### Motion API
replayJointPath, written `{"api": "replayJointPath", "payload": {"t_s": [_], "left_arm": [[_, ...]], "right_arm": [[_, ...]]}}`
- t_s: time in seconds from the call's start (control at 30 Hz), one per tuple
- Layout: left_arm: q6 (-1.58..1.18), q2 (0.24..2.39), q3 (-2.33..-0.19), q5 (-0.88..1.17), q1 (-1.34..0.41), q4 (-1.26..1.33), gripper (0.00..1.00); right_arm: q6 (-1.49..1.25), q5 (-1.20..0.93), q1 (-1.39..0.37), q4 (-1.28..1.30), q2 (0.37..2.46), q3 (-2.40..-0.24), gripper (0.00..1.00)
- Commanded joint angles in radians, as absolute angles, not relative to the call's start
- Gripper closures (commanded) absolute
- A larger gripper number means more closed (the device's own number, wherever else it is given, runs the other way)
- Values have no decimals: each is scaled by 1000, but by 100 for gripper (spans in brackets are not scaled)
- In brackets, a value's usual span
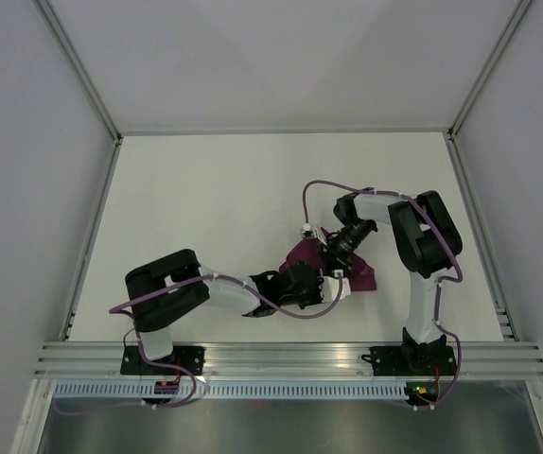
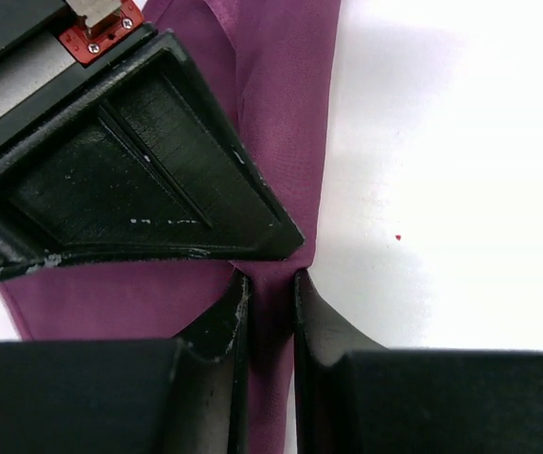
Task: Fold the napkin, place the utensils inside, and roll it up
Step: Roll the napkin with the utensil
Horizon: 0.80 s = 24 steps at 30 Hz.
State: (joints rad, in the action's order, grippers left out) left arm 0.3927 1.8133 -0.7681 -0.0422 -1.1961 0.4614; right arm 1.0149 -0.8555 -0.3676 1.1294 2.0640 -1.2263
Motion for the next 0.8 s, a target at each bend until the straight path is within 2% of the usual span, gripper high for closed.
{"api": "replayJointPath", "payload": {"t_s": [0.0,0.13,0.37,0.53,0.77], "left_arm": [[227,1894,-764,161,-1155,247,98],[167,1881,-742,253,-1094,268,98],[84,1902,-744,417,-1017,273,98],[40,1946,-771,445,-962,233,98],[11,2049,-867,593,-908,109,98]], "right_arm": [[1031,-761,-382,977,2025,-1206,66],[997,-769,-368,983,1945,-1221,49],[919,-778,-308,971,1830,-1266,45],[910,-778,-229,922,1744,-1230,45],[917,-701,-219,709,1438,-929,44]]}}
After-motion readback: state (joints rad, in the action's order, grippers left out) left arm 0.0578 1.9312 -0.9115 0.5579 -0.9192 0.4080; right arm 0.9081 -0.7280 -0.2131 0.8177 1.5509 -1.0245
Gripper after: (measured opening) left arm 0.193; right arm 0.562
